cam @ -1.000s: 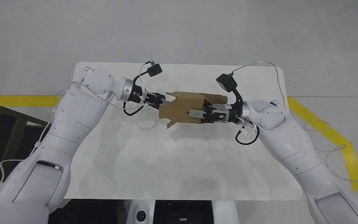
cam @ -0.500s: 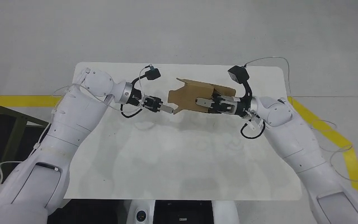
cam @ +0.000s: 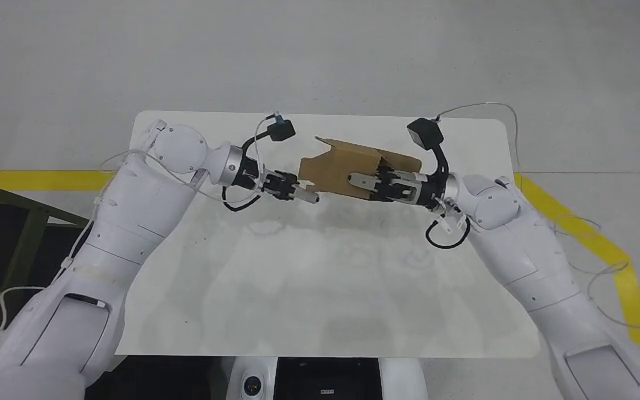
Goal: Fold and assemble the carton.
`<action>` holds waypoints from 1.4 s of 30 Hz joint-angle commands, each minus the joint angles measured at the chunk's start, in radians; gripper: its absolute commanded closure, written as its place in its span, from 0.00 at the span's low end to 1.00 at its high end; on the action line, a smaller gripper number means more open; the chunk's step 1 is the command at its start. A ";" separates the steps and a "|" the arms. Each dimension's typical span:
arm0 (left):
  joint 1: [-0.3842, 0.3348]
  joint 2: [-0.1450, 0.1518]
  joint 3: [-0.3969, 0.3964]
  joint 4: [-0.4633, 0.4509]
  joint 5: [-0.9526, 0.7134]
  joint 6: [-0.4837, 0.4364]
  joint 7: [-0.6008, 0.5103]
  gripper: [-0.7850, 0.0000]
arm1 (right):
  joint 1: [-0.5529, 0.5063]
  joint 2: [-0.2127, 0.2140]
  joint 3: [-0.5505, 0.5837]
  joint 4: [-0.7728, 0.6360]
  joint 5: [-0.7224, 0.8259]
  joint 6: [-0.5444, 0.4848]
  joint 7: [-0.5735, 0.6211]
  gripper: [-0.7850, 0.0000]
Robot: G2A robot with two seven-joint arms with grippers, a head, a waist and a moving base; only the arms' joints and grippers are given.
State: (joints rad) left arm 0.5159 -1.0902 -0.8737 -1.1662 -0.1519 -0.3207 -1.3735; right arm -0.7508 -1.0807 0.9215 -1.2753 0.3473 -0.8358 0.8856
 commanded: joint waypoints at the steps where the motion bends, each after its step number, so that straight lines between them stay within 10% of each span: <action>1: -0.003 0.002 -0.008 0.001 -0.005 0.000 0.003 0.00 | -0.003 0.000 -0.002 -0.004 0.001 0.002 0.012 1.00; 42: 0.001 0.002 -0.001 0.005 -0.034 0.006 -0.007 0.00 | 0.003 -0.018 -0.029 0.021 0.018 0.023 0.121 1.00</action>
State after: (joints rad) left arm 0.5164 -1.0901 -0.8695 -1.1668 -0.1851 -0.3138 -1.3813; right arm -0.7449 -1.1008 0.8919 -1.2545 0.3652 -0.8171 1.0036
